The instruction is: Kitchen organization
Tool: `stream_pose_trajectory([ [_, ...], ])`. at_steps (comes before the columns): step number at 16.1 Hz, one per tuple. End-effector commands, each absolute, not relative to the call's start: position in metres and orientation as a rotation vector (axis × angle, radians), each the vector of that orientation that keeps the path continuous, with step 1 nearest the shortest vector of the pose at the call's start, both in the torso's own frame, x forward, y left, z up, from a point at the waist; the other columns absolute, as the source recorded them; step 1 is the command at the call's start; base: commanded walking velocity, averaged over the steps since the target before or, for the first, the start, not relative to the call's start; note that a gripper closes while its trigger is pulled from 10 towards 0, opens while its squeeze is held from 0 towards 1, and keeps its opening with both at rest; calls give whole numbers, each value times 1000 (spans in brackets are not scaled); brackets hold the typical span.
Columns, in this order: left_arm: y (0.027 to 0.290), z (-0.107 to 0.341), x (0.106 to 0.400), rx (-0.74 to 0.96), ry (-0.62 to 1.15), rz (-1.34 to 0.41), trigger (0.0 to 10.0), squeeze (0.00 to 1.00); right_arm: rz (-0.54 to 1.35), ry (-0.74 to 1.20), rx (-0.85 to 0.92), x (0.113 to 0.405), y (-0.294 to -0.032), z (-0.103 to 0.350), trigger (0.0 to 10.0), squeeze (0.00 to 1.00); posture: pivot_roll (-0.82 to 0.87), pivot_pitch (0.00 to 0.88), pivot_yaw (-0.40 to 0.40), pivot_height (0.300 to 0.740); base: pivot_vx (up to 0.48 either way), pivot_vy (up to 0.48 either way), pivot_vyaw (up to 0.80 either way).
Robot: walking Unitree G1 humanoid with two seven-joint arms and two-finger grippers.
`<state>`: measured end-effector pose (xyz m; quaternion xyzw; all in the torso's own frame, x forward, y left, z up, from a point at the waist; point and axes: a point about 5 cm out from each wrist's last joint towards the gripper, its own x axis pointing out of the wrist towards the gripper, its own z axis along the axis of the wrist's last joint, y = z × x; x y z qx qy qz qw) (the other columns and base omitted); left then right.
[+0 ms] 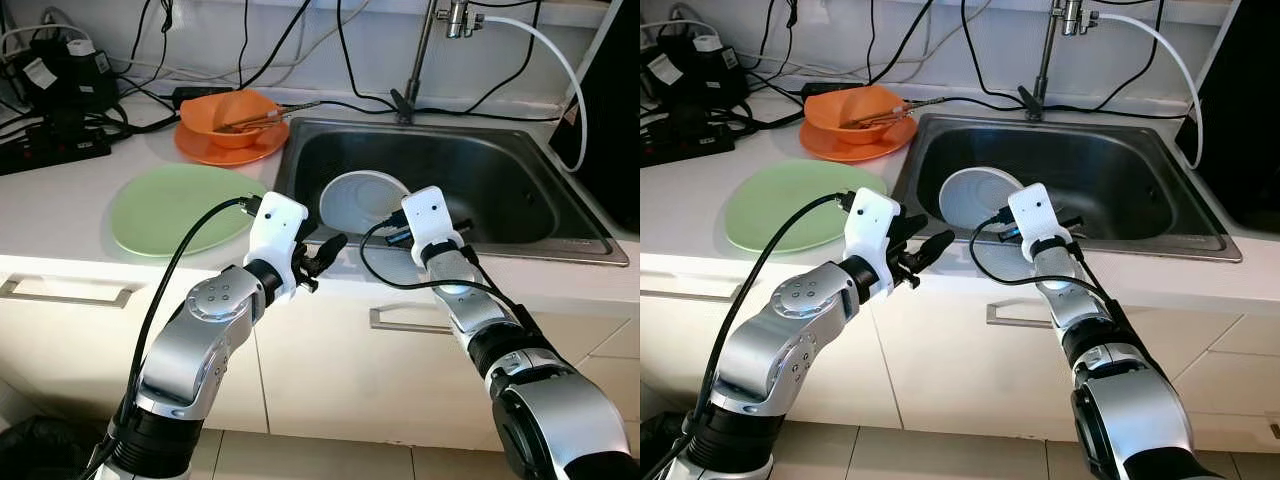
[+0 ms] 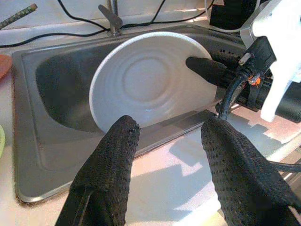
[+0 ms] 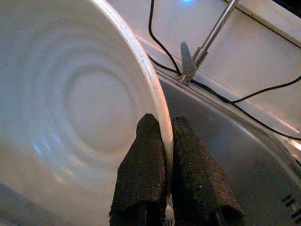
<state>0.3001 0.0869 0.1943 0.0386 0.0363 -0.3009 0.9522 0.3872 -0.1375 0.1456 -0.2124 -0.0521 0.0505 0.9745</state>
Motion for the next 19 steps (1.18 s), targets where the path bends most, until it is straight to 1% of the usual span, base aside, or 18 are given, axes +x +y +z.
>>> stream_pose_trajectory([
  [1, 85, 194, 297, 93, 76, -620, 10000, 0, 112, -164, -433, 392, -133, 162, 10000, 0, 169, 4, -5, 740, 0, 0, 0],
  [6, 86, 194, 297, 95, 79, -618, 10000, 0, 153, -152, -439, 391, -126, 157, 10000, 0, 175, 11, -8, 740, 0, 0, 0],
  [8, 87, 193, 297, 93, 82, -615, 10000, 0, 157, -153, -438, 391, -125, 157, 10000, 369, 175, 11, -8, 740, 0, 0, 0],
  [9, 87, 192, 297, 93, 82, -616, 10000, 0, 157, -153, -438, 391, -125, 157, 10000, 416, 174, 14, -8, 740, 0, 0, 0],
  [10, 86, 192, 297, 92, 83, -617, 10000, 0, 163, -150, -438, 391, -124, 157, 10000, 349, 174, 15, -10, 740, 0, 0, 0],
  [11, 86, 192, 297, 92, 83, -617, 10000, 0, 166, -148, -438, 391, -124, 156, 10000, 349, 174, 15, -10, 740, 0, 0, 0],
  [12, 86, 192, 297, 91, 84, -617, 10000, 0, 170, -144, -436, 391, -124, 155, 10000, 251, 174, 15, -10, 740, 0, 0, 0],
  [13, 87, 192, 297, 91, 84, -616, 10000, 0, 171, -142, -436, 390, -123, 155, 10000, 251, 174, 15, -10, 740, 0, 0, 0],
  [14, 87, 192, 297, 91, 84, -615, 10000, 0, 177, -140, -433, 390, -123, 154, 10000, 388, 176, 20, -13, 740, 0, 0, 0],
  [15, 87, 192, 297, 91, 85, -614, 10000, 0, 183, -135, -432, 390, -122, 154, 10000, 592, 175, 21, -13, 740, 0, 0, 0],
  [16, 87, 192, 297, 91, 84, -614, 10000, 0, 187, -130, -432, 390, -122, 153, 10000, 1000, 176, 21, -14, 740, 0, 0, 0],
  [18, 87, 192, 298, 91, 84, -610, 10000, 0, 200, -122, -439, 389, -120, 151, 10000, 996, 176, 21, -14, 740, 0, 0, 0],
  [19, 87, 192, 298, 90, 84, -610, 10000, 0, 200, -122, -437, 389, -119, 150, 10000, 0, 176, 21, -14, 740, 0, 0, 0],
])
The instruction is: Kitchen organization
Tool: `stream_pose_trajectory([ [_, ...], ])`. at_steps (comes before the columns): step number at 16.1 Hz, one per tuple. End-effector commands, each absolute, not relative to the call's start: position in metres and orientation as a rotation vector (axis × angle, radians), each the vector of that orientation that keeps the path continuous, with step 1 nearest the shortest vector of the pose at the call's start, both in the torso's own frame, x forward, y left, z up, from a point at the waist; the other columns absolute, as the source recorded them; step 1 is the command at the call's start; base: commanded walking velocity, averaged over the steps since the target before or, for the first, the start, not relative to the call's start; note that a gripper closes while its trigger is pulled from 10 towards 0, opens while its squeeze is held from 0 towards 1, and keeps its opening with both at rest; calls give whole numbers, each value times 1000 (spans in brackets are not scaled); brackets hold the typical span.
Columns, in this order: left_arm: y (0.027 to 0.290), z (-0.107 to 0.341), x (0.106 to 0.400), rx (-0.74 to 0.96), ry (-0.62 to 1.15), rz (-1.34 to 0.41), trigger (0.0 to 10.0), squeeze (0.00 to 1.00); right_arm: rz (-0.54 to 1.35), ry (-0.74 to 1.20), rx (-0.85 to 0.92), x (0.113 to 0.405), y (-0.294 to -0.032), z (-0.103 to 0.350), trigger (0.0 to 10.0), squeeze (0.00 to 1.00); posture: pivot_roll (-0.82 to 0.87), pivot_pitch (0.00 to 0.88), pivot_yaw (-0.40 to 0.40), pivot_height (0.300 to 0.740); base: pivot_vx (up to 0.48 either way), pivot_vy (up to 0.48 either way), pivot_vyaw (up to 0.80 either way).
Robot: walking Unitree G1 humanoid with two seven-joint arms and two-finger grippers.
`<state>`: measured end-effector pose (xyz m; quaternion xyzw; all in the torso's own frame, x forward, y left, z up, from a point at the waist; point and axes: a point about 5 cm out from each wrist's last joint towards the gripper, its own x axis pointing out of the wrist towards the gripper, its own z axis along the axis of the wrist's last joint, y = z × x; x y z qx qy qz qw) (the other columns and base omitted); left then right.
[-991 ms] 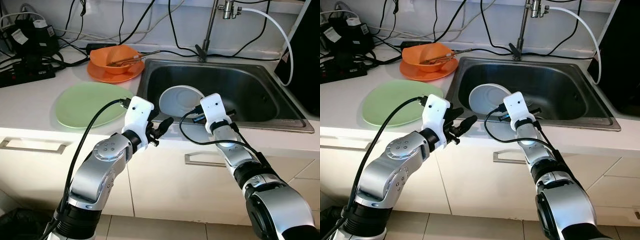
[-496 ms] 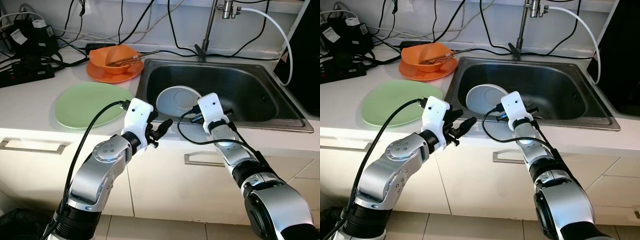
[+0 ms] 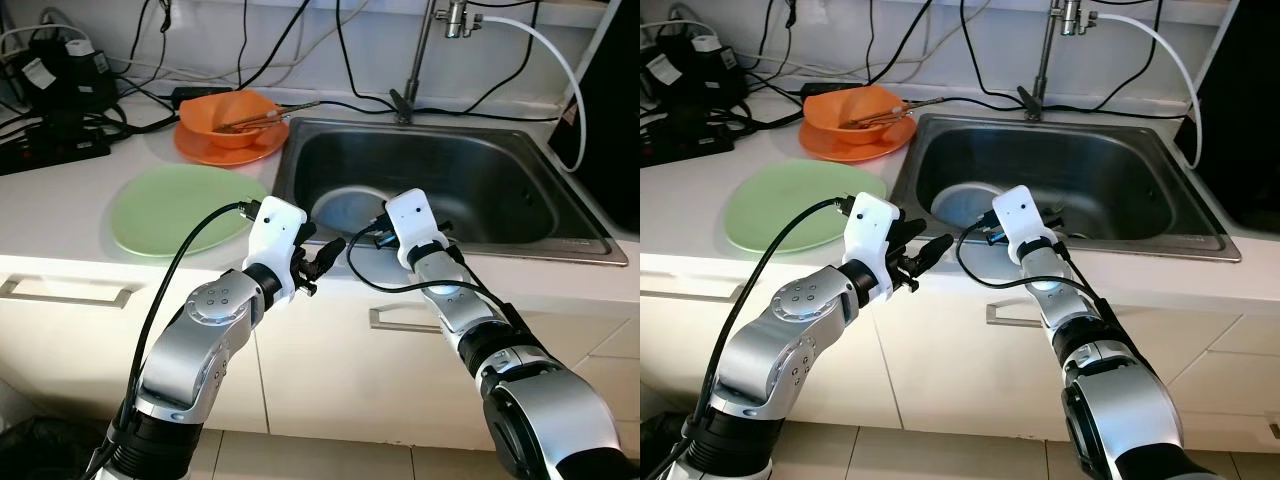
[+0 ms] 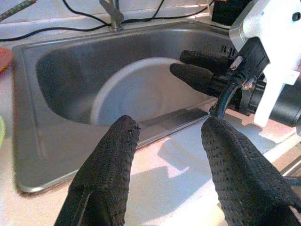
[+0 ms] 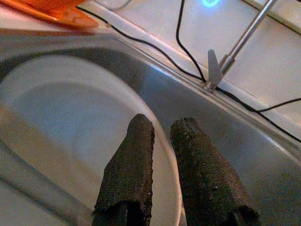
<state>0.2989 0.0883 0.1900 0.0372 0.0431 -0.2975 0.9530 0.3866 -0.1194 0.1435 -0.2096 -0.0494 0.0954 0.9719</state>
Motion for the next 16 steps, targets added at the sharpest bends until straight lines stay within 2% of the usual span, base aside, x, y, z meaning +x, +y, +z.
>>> stream_pose_trajectory([
  [1, 87, 192, 298, 90, 84, -610, 10000, 0, 201, -122, -436, 389, -119, 150, 10000, 0, 176, 21, -14, 740, 0, 0, 0],
  [8, 88, 192, 299, 92, 83, -603, 10000, 0, 216, -136, -391, 389, -116, 152, 10000, 0, 175, 28, -12, 740, 0, 0, 0],
  [13, 96, 196, 307, 109, 46, -511, 10000, 0, 236, -204, -134, 393, -110, 175, 10000, 0, 171, 31, -9, 740, 0, 0, 0],
  [16, 110, 205, 319, 114, -11, -379, 10000, 0, 336, -302, 33, 390, -95, 198, 10000, 0, 149, 35, -5, 740, 0, 0, 0],
])
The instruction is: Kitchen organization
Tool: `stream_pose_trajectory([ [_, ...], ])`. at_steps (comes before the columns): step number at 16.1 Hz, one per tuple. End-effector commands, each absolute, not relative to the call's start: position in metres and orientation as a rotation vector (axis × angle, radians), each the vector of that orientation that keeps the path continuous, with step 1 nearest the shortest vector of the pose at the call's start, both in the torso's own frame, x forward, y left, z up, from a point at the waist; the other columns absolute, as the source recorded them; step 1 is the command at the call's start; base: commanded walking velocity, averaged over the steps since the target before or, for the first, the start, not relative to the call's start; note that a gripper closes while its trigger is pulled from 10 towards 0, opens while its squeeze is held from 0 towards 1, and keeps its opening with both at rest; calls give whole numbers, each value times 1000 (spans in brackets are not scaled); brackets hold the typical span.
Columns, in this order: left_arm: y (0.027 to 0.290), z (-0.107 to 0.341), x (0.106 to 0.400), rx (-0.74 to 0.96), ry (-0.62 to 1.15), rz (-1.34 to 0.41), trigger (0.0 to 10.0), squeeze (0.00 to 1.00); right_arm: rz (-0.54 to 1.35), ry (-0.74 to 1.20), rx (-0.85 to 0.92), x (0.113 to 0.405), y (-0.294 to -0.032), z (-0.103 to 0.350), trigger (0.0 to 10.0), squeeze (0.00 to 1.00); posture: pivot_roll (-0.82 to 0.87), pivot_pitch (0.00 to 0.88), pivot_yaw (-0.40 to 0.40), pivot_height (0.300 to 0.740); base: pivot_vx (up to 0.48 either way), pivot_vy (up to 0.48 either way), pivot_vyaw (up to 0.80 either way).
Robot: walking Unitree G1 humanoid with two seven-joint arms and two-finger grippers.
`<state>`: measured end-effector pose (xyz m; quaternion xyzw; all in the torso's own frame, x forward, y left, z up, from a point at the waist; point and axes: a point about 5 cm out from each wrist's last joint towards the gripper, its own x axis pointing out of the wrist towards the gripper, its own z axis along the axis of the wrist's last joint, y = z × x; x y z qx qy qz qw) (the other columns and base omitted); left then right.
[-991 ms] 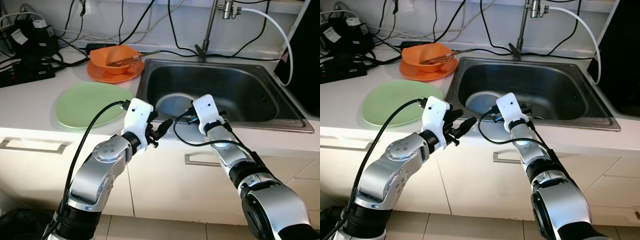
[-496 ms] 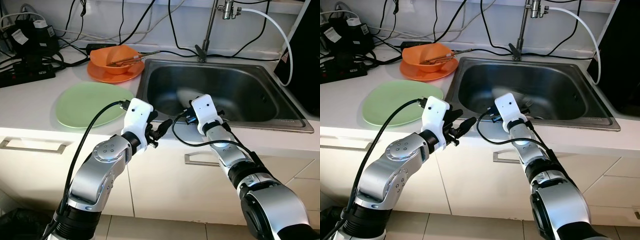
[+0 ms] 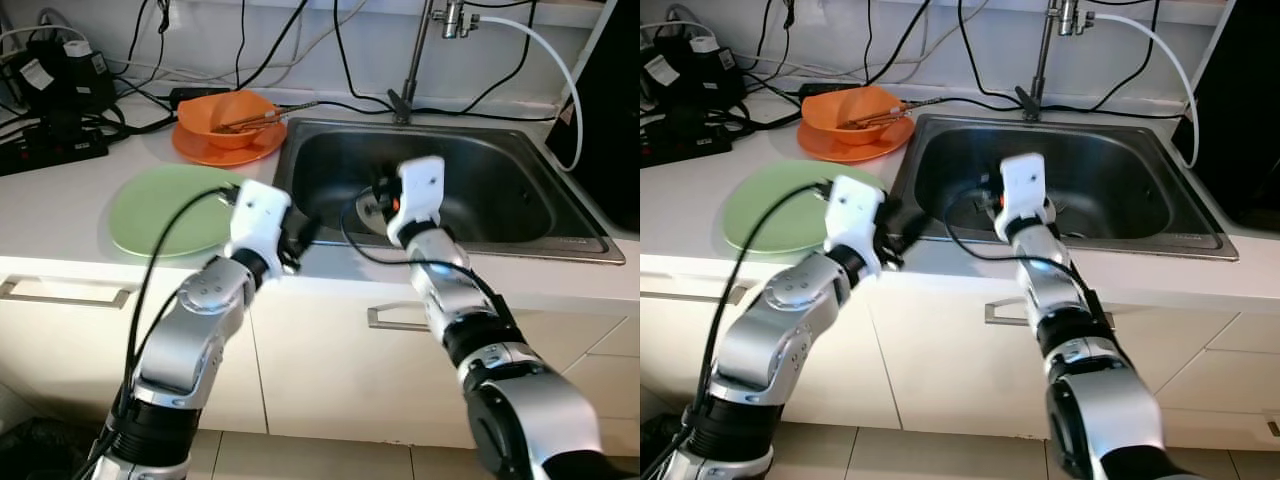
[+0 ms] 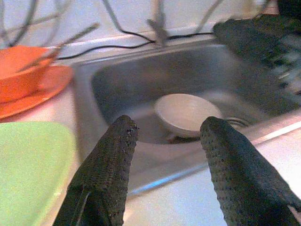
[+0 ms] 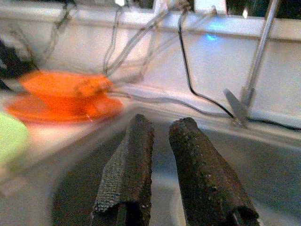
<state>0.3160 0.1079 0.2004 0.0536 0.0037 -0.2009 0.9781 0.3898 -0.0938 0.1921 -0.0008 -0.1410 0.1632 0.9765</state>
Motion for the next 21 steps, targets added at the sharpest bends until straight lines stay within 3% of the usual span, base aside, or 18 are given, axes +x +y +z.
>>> stream_pose_trajectory([
  [1, 114, 206, 321, 107, -26, -344, 10000, 0, 371, -318, 81, 387, -91, 202, 10000, 0, 144, 35, -4, 740, 0, 0, 0],
  [6, 135, 214, 328, 105, -94, -172, 10000, 0, 552, -320, 202, 368, -73, 201, 10000, 0, 134, 28, -5, 740, 0, 0, 0],
  [12, 189, 216, 326, 109, -107, 22, 10000, 0, 869, -181, 221, 328, -58, 171, 10000, 0, 133, 5, -5, 740, 0, 0, 0],
  [21, 238, 208, 308, 72, -61, 129, 10000, 0, 978, -129, 211, 311, -66, 168, 10000, 0, 139, 0, -3, 740, 0, 0, 0],
])
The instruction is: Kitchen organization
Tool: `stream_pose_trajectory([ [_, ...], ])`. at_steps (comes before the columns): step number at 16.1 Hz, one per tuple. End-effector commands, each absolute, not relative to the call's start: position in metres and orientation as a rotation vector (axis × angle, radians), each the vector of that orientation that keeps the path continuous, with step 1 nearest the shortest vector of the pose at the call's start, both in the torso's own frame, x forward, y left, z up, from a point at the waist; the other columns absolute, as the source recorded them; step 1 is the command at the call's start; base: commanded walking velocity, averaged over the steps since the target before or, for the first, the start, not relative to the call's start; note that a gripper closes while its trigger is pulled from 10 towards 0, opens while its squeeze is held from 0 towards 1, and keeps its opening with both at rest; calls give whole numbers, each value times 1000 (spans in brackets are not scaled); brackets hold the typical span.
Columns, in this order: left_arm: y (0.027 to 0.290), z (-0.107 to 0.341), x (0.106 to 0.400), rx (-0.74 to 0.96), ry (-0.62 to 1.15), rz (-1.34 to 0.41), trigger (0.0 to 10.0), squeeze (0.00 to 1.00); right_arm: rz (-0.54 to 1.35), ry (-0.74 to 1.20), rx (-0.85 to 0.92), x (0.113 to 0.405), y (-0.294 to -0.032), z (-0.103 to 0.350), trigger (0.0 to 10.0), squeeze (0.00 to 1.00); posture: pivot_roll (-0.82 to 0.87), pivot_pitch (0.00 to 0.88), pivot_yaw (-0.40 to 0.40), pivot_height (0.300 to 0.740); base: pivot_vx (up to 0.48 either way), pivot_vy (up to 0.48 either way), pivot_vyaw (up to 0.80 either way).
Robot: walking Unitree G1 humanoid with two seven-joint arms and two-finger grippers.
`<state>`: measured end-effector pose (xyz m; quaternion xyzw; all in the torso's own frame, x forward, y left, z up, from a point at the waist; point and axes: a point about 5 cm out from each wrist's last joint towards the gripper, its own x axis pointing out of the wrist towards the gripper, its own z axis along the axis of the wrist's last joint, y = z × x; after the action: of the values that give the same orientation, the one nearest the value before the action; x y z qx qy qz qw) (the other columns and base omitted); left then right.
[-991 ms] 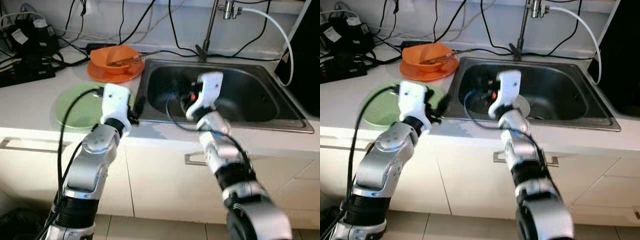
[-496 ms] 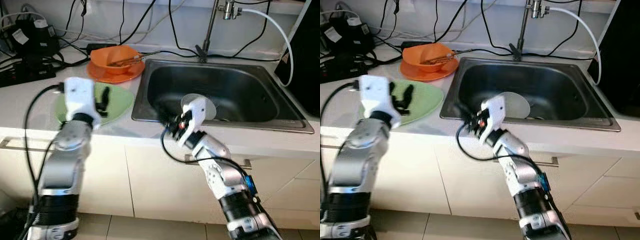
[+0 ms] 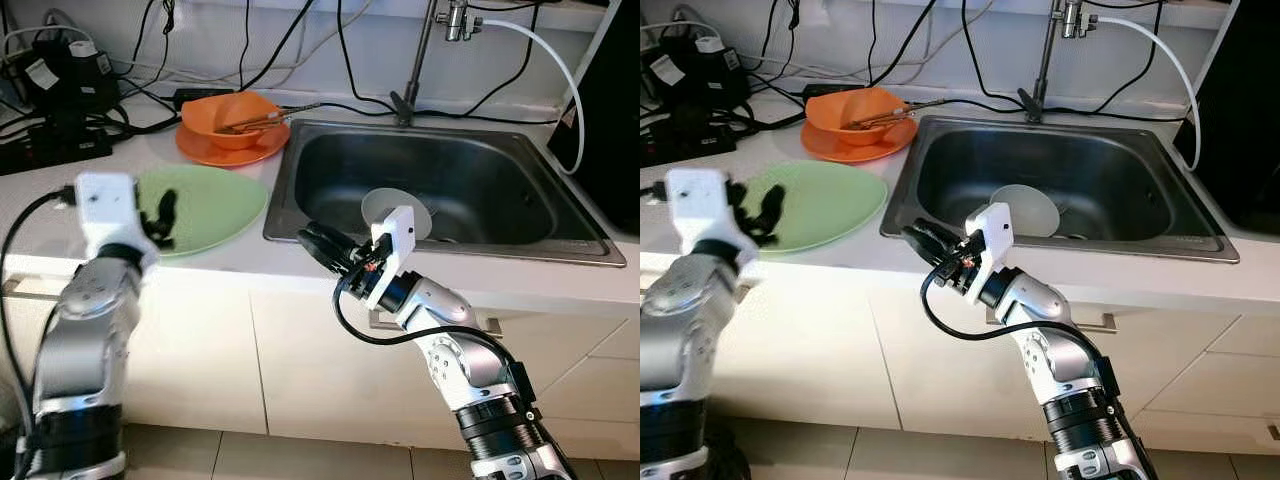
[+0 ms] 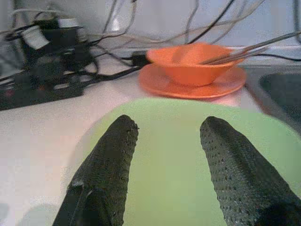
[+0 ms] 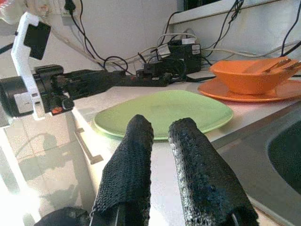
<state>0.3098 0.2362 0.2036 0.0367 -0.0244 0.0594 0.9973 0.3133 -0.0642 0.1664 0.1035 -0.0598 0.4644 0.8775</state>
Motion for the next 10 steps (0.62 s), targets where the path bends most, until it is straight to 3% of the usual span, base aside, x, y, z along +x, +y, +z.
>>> stream_pose_trajectory([
  [1, 240, 208, 306, 63, -61, 139, 10000, 1000, 972, -124, 213, 311, -66, 167, 10000, 0, 147, 5, -7, 740, 0, 0, 0],
  [10, 262, 204, 290, -82, -15, 211, 10000, 1000, 982, -110, 209, 311, -69, 165, 10000, 0, 171, 43, -4, 740, 0, 0, 0],
])
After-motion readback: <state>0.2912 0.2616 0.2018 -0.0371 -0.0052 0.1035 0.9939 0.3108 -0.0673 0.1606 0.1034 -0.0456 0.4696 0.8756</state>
